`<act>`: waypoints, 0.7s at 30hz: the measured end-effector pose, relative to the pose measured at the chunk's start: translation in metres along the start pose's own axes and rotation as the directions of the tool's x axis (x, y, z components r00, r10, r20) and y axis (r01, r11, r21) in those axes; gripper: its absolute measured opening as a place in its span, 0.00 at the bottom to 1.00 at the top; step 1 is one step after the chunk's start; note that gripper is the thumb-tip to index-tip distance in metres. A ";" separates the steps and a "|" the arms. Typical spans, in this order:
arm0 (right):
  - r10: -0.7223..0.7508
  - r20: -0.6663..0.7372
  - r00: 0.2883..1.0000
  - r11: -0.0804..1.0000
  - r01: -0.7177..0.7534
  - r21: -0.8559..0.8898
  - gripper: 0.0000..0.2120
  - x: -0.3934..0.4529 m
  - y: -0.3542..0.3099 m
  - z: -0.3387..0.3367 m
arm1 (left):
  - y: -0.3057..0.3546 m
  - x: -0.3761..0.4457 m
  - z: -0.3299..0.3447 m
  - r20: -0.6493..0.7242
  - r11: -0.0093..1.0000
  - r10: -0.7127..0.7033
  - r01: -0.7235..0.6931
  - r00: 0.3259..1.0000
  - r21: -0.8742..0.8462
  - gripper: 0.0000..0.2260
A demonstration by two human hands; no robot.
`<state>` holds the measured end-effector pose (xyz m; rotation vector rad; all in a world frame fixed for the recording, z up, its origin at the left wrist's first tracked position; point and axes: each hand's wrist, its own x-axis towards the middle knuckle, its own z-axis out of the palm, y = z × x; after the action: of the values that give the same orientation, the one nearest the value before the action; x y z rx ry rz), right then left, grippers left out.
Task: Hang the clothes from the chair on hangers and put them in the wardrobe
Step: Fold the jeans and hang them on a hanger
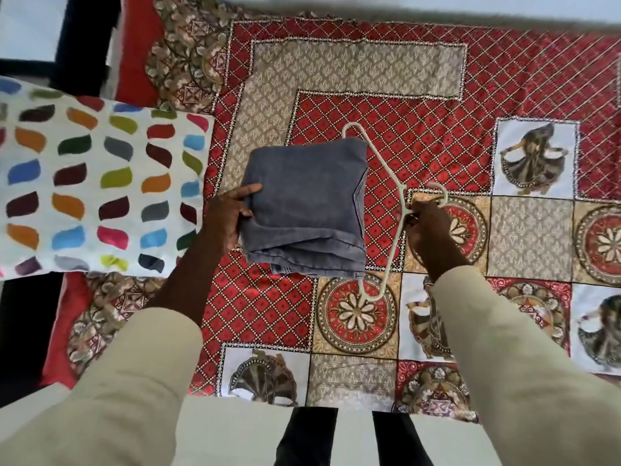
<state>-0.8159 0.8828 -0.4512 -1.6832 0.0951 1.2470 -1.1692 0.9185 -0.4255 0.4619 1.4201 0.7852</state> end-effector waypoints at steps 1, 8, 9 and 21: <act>0.005 -0.022 1.000 0.999 -0.004 0.037 0.07 -0.001 0.002 0.002 | 0.000 0.005 -0.003 -0.013 0.999 0.015 -0.015 1.000 0.030 0.28; -0.102 -0.019 0.995 0.995 0.102 -0.006 0.06 -0.009 0.017 0.018 | -0.059 0.023 -0.012 -0.257 0.886 0.147 -0.011 0.955 0.464 0.19; -0.125 0.011 0.992 0.992 0.126 -0.014 0.05 -0.014 0.019 0.019 | -0.062 0.023 -0.008 -0.276 0.867 0.199 -0.038 0.940 0.497 0.18; -0.366 0.175 0.914 0.876 0.402 -0.267 0.17 -0.072 0.008 0.040 | -0.089 0.013 0.009 -0.030 0.289 0.376 -0.086 0.926 0.953 0.21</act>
<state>-0.8812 0.8750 -0.4009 -1.7660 -0.5057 1.0883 -1.1429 0.8698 -0.4965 1.5946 2.0202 0.0935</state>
